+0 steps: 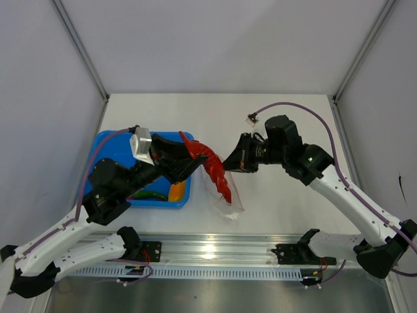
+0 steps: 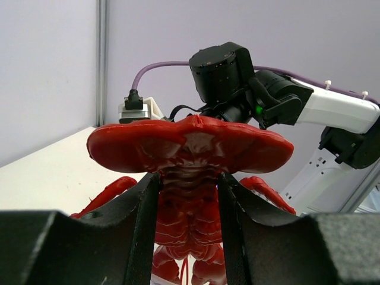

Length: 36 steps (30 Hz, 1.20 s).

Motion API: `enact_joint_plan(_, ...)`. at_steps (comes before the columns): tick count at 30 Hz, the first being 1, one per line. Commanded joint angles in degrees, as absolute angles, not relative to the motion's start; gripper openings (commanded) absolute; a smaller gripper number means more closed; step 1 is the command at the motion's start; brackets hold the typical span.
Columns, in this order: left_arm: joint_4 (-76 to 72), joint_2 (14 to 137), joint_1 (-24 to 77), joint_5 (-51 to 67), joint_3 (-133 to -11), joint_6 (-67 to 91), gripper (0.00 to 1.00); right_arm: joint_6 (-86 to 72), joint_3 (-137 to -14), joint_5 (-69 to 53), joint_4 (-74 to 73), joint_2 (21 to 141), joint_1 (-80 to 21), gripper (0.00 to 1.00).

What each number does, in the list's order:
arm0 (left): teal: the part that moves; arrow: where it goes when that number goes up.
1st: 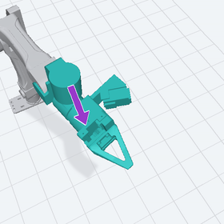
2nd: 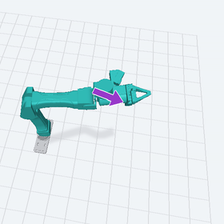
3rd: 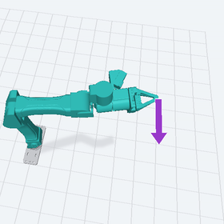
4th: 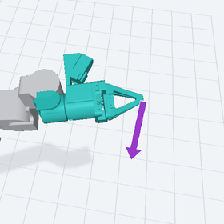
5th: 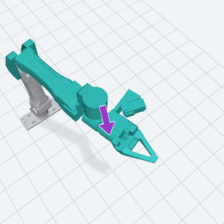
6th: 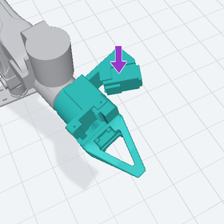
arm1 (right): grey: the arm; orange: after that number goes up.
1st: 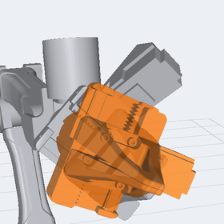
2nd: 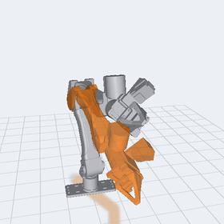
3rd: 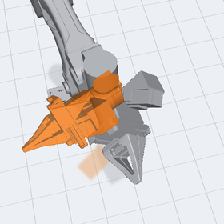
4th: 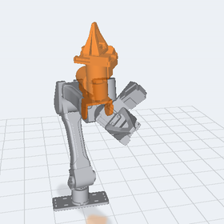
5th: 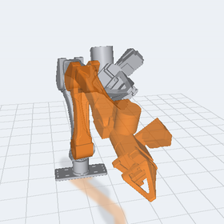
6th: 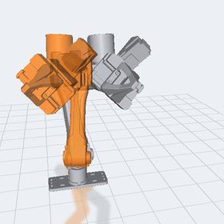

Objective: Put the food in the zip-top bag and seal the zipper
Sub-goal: Place the fake lobster in the zipper food storage bag.

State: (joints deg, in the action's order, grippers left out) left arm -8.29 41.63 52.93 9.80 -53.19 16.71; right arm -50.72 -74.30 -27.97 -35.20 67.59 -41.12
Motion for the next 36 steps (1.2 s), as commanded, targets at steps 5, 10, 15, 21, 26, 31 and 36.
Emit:
enact_joint_plan(5,-11.6,42.01,53.53,12.48,-54.31,17.4,0.01,-50.63,-73.83,-28.83,-33.84,68.2,-40.96,0.0)
enact_joint_plan(10,-11.86,42.8,53.53,14.15,-53.97,18.02,0.01,-51.68,-73.21,-29.53,-32.25,68.11,-41.22,0.0)
enact_joint_plan(15,-12.13,42.8,53.61,14.24,-52.21,18.19,0.01,-51.68,-74.35,-29.44,-32.52,67.68,-41.22,0.0)
enact_joint_plan(21,-11.69,42.72,53.61,13.89,-51.33,18.11,0.01,-52.03,-74.88,-29.44,-32.17,67.06,-41.13,0.0)
enact_joint_plan(26,-10.81,43.07,53.61,12.75,-51.15,17.84,0.0,-52.38,-75.15,-29.36,-32.17,66.53,-41.22,0.0)
enact_joint_plan(31,-10.37,43.24,53.61,9.59,-50.98,18.28,0.01,-52.47,-74.88,-29.36,-32.25,66.45,-41.31,0.0)
enact_joint_plan(36,-8.62,43.51,55.54,3.71,-50.98,17.05,0.01,-52.91,-75.23,-29.01,-32.25,66.18,-41.4,0.0)
